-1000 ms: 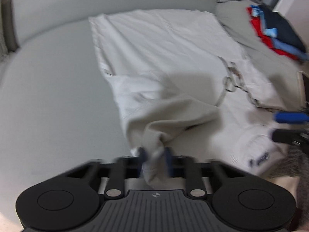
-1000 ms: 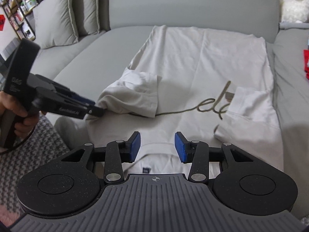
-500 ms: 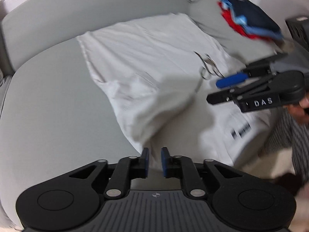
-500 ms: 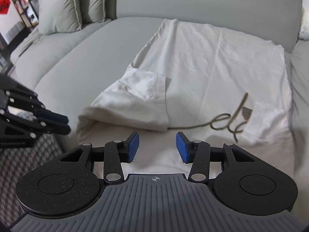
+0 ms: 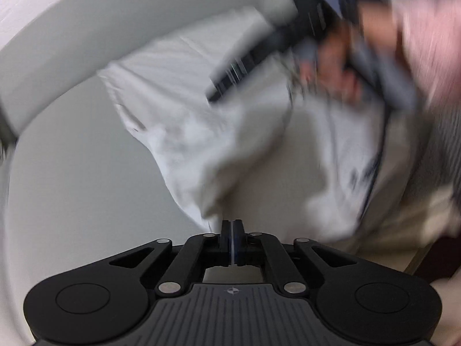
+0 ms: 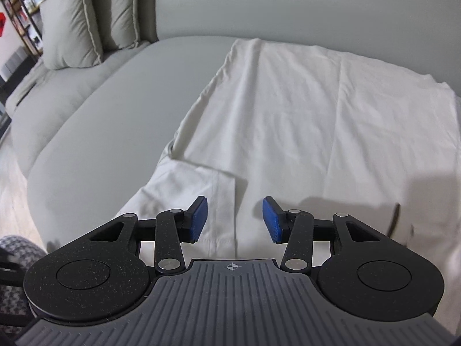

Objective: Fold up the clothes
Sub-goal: 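Fold the held sleeve inward across the shirt body with the left tool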

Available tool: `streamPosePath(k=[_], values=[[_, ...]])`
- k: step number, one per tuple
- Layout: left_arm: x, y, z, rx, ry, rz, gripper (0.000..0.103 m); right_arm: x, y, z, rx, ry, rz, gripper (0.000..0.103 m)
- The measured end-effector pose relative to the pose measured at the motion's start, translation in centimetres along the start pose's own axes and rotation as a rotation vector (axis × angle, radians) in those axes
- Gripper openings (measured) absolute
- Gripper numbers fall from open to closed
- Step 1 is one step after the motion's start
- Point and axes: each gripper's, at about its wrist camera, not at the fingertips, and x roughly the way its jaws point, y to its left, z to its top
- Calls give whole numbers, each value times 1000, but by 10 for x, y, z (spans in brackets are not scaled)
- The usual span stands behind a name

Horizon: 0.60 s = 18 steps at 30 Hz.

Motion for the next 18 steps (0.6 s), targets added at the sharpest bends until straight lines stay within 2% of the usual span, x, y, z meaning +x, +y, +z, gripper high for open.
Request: streamPosePath(k=[1, 2, 3, 5, 7, 10, 11, 12, 13, 15, 17, 18], values=[[1, 14, 6, -104, -44, 0, 17, 3, -2, 2, 5, 2, 20, 44], [7, 21, 11, -164, -61, 13, 13, 4, -3, 3, 8, 1, 33, 35], [16, 27, 16, -204, -62, 23, 10, 4, -4, 3, 14, -2, 55, 24], [41, 33, 24, -265, -13, 4, 4, 2, -3, 0, 24, 2, 115, 13], [56, 24, 24, -241, 102, -83, 2, -1, 3, -9, -5, 44, 186, 13], [63, -1, 10, -125, 267, -114, 2, -12, 13, -34, -128, 138, 239, 13], [64, -4, 4, -124, 306, -130, 3, -13, 13, -43, -165, 179, 217, 13], [64, -8, -3, -123, 345, -146, 3, -14, 13, -58, -235, 236, 151, 8], [62, -8, -7, -132, 357, -157, 3, -17, 11, -64, -270, 240, 127, 8], [49, -5, -9, -172, 309, -171, 3, -30, 8, -73, -319, 223, 80, 13], [32, 1, -4, -220, 192, -168, 8, -45, 6, -70, -301, 189, 74, 13], [28, 3, 0, -230, 132, -138, 10, -53, 7, -66, -289, 149, 93, 13]])
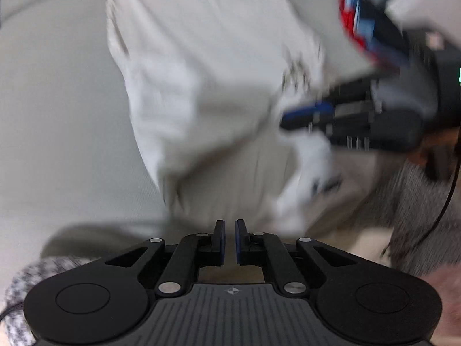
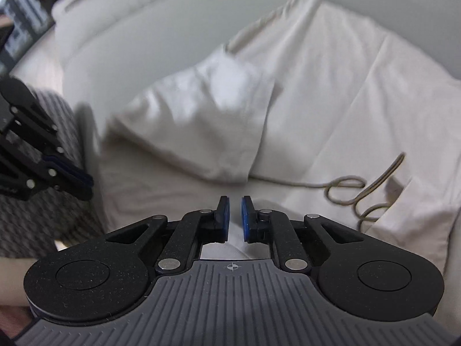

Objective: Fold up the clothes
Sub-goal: 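Fold the held sleeve inward across the shirt body with the left tool, then open the left tool to release the sleeve, then close the left tool on the shirt's side edge below the folded sleeve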

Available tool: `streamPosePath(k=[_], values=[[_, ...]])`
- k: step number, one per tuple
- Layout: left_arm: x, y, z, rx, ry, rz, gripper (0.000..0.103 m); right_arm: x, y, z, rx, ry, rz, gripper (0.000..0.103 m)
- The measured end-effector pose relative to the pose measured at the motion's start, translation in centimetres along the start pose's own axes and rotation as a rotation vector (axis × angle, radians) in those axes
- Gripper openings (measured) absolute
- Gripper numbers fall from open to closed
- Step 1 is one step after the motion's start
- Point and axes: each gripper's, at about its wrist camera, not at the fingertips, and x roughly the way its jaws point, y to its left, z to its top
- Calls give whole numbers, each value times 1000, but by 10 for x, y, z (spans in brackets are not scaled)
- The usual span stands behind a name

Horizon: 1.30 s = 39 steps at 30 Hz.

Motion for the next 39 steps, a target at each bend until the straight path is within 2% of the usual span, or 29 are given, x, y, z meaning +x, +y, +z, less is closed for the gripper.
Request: streamPosePath(k=[2, 3, 4, 6, 7, 8, 9, 12, 15, 17, 19, 23, 24, 25, 26, 28, 31, 33, 34, 37, 39], values=[[-3, -3, 12, 8, -136, 94, 12, -7, 2, 10, 13, -61, 21, 13], [2, -5, 18, 12, -177, 136, 12, -5, 4, 17, 19, -88, 33, 13], [11, -5, 22, 9, -160, 161, 12, 1, 6, 21, 32, -97, 42, 13], [34, -4, 25, -1, -19, 198, 10, 14, 8, 29, 60, -104, 59, 14], [46, -5, 22, 2, 68, 221, 8, 26, 7, 27, 77, -73, 50, 14], [51, -7, 16, 21, 98, 241, 8, 36, 5, 23, 79, -27, 27, 14], [49, -12, 13, 47, 93, 255, 8, 49, 4, 15, 69, 43, -4, 12], [30, -16, 16, 31, 68, 227, 9, 38, 9, 5, 28, 14, -3, 13], [16, -9, 23, 31, -37, 205, 16, 21, 1, 11, 16, -41, -5, 22], [15, -4, 36, 27, -123, 252, 17, 18, -12, 23, 44, -98, -36, 29], [31, 4, 51, -16, -165, 275, 17, 26, -31, 44, 117, -158, -63, 32], [65, 10, 57, -66, -112, 265, 15, 56, -56, 72, 256, -206, -56, 32], [74, 10, 53, -61, -69, 304, 17, 67, -58, 77, 266, -200, -40, 30], [80, 12, 48, -61, -35, 357, 25, 77, -58, 81, 270, -188, -29, 29], [80, 15, 45, -70, -34, 374, 25, 89, -57, 81, 257, -149, -37, 29], [75, 20, 45, -117, -41, 353, 25, 106, -53, 78, 207, -103, -63, 27], [57, 19, 49, -148, -52, 336, 25, 85, -50, 80, 190, -92, -82, 29], [35, 18, 44, -193, -91, 325, 30, 57, -45, 71, 175, -128, -80, 30], [24, 20, 38, -231, -104, 317, 38, 42, -42, 63, 168, -140, -81, 30], [4, 21, 19, -302, -91, 298, 41, -9, -31, 24, 196, -163, -59, 31], [-2, 14, 11, -278, -66, 284, 43, -30, -20, -1, 230, -170, -55, 31]])
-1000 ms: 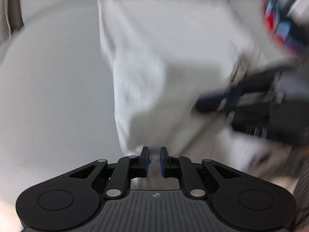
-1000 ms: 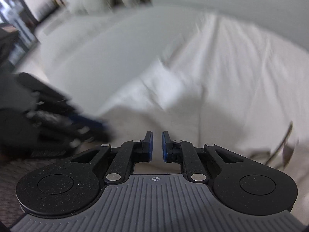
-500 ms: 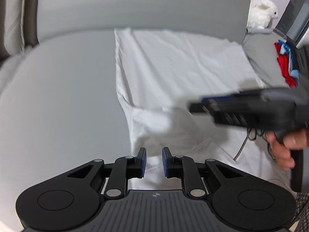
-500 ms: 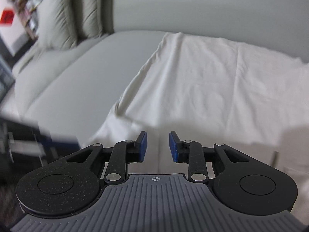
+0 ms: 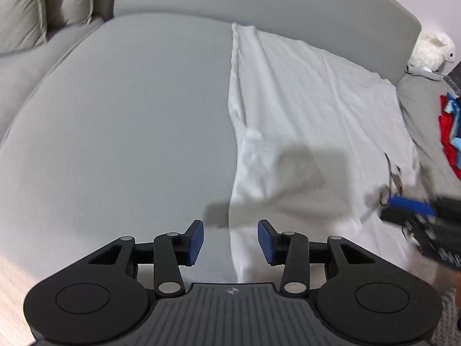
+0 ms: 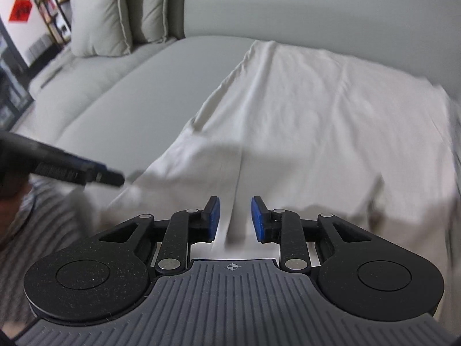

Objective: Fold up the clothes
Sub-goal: 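Close the left tool on the shirt's side edge below the folded sleeve, then lift and fold the side edge over toward the shirt's center with the left tool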

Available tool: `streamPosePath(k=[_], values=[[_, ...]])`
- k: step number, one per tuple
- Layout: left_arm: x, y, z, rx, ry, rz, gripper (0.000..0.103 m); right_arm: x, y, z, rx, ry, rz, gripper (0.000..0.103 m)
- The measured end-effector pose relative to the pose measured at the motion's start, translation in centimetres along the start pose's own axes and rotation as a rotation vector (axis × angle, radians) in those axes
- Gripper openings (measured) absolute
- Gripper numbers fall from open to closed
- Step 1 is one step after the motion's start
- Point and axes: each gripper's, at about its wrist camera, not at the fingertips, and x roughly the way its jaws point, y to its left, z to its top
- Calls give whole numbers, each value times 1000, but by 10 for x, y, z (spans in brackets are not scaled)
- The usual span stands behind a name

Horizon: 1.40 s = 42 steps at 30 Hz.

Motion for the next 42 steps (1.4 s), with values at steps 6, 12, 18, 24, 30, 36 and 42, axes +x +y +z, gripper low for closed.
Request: streamPosePath(k=[6, 12, 18, 24, 30, 36, 42], values=[[-2, -25, -41, 259, 14, 64, 42, -61, 0, -76, 150, -11, -106, 36], [13, -43, -39, 353, -8, 117, 31, -90, -2, -112, 256, -24, -127, 38], [12, -46, -44, 423, 6, 101, 3, -112, 8, -124, 231, -62, -133, 45], [5, -41, -73, 536, 97, 195, 1, -105, 0, -124, 263, -29, -147, 46], [-23, -29, -45, 350, -118, 61, 6, -100, -8, -121, 297, -30, -145, 46], [24, -31, -15, 234, -69, 71, 2, -100, 0, -114, 263, -45, -151, 45], [30, -14, -42, 80, 191, 50, 0, -102, -1, -120, 268, -39, -147, 45]])
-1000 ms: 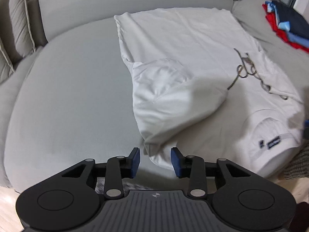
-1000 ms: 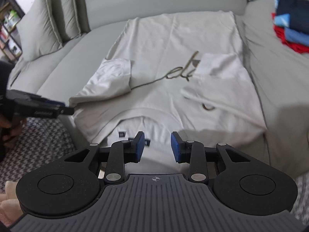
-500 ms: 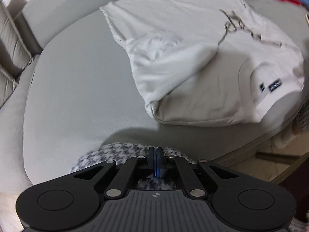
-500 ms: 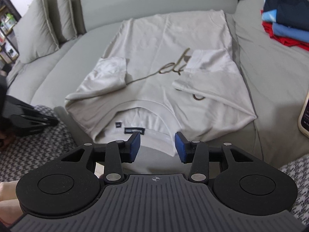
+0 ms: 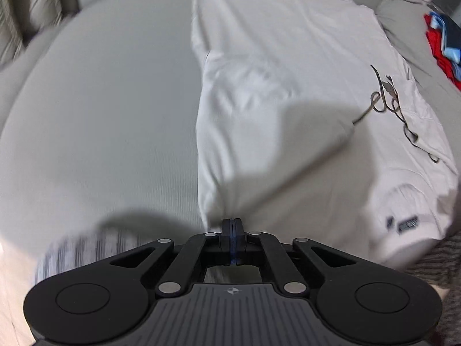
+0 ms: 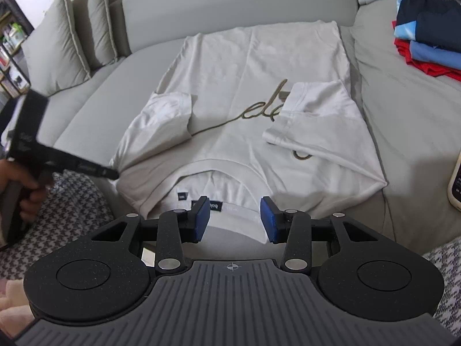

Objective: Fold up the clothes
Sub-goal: 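Lift and fold the side edge over toward the shirt's center with the left tool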

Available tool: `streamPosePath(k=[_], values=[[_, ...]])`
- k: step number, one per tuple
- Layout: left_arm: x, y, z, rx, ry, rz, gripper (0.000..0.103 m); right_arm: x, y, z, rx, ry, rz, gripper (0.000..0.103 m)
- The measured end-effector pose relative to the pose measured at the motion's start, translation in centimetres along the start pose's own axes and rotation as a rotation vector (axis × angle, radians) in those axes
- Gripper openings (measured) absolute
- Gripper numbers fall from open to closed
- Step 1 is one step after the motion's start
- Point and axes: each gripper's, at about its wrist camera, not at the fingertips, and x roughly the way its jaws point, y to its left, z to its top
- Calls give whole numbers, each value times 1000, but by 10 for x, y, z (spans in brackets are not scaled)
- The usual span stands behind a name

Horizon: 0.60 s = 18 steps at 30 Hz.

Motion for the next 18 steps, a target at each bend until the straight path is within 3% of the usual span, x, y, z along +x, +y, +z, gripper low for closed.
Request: streamPosePath(k=[2, 5, 7, 9, 11, 14, 17, 18], values=[[-11, 2, -11, 1, -20, -26, 0, -1, -3, -1, 11, 2, 3, 45], [-38, 7, -16, -35, -147, -76, 4, -2, -8, 0, 32, -4, 4, 45], [-49, 1, -9, 6, -273, -9, 6, -2, -11, 0, 43, -7, 4, 45], [-45, -7, 2, 60, -341, 77, 8, 0, -13, 2, 51, -4, -3, 45], [-25, -4, 19, 40, -301, 83, 13, 0, -13, 3, 51, -7, -8, 45], [9, 11, 32, -94, -126, 34, 11, -2, -14, 4, 56, -13, -12, 45], [3, 4, 26, -93, -21, 60, 7, -5, -16, 3, 56, -10, -23, 46], [4, 0, 21, -83, 74, 35, 7, -5, -17, 2, 58, -7, -24, 46]])
